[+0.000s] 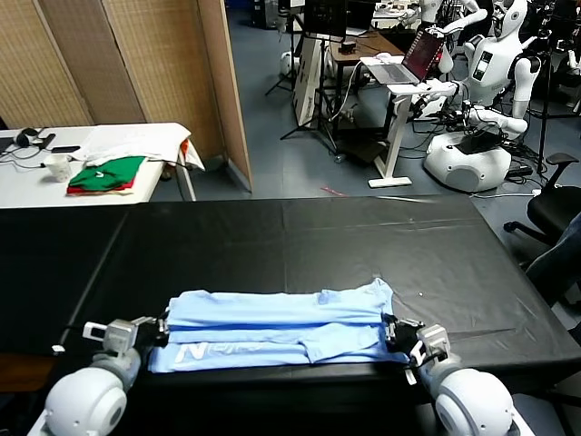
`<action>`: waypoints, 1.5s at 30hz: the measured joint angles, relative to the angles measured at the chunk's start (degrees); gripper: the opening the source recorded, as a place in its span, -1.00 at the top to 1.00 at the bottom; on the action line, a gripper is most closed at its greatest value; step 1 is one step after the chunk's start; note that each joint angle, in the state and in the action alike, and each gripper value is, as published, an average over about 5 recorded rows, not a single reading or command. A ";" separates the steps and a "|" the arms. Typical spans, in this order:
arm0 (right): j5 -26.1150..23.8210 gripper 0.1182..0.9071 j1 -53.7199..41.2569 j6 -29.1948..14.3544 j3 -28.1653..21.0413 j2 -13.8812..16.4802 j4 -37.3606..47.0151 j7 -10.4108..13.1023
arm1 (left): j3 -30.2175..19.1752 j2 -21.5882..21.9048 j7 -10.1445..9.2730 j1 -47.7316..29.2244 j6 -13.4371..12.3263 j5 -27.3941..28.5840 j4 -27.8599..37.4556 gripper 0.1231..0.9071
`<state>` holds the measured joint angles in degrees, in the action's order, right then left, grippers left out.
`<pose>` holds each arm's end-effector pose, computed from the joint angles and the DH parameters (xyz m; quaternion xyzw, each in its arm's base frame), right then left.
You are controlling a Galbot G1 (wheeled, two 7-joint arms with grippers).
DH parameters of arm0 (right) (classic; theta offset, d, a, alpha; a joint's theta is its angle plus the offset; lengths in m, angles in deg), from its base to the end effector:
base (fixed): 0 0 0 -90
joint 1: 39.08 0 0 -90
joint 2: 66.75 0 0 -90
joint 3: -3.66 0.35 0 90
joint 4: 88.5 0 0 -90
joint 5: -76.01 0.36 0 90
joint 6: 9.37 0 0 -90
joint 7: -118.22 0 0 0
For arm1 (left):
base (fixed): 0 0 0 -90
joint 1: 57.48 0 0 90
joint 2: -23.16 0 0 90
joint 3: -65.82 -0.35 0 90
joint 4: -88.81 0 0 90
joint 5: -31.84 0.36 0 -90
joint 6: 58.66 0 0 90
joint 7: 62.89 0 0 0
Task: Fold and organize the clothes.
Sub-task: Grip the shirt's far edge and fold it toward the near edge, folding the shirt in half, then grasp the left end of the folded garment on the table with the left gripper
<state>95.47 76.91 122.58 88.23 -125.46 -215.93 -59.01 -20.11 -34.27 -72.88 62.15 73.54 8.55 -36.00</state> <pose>0.2005 -0.0450 -0.2381 0.1421 -0.9365 0.1136 0.2998 0.2017 0.0955 -0.2418 -0.0182 -0.9385 -0.1276 0.3204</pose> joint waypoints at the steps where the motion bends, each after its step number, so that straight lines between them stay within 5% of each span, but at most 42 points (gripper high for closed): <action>1: 0.07 0.34 0.42 0.05 0.41 -0.18 -0.65 -0.23 | 0.04 -0.20 -0.20 0.40 0.00 0.20 -0.29 0.70; 9: 1.54 -0.85 -1.12 -3.74 3.81 -2.64 -1.94 -0.05 | 0.85 -2.23 -2.08 2.96 0.00 3.05 -3.96 -0.62; 14: 1.55 -0.99 -6.59 -4.91 3.02 -5.37 2.72 1.79 | 1.61 -3.11 -3.44 1.63 0.00 0.38 -5.42 -0.98; 19: 1.54 -1.00 -11.23 -5.05 1.49 -8.18 7.85 2.29 | 0.22 -4.83 -4.11 -3.48 -0.40 -4.71 -1.56 -1.00; 23: 1.51 -1.00 -12.95 -5.16 1.29 -10.12 11.06 2.27 | -1.61 -6.29 -3.45 -8.56 -2.22 -6.39 4.39 -1.00; 35: 1.21 -0.96 -13.61 -5.47 1.19 -12.89 14.80 2.01 | -2.57 -7.13 -0.72 -11.14 -3.85 -8.00 8.76 -0.96; 41: 0.88 -0.78 -13.87 -6.08 1.16 -13.26 16.06 1.90 | -3.47 -7.96 -0.20 -11.69 -4.05 -7.35 9.83 -0.54; 45: 0.37 -0.67 -14.02 -6.76 1.09 -13.72 16.96 1.63 | -3.55 -8.12 -0.02 -11.72 -4.28 -6.28 10.57 -0.02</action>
<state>95.84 62.89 115.82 89.32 -139.19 -198.97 -57.38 -23.66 -42.39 -72.91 50.43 69.26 2.26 -25.43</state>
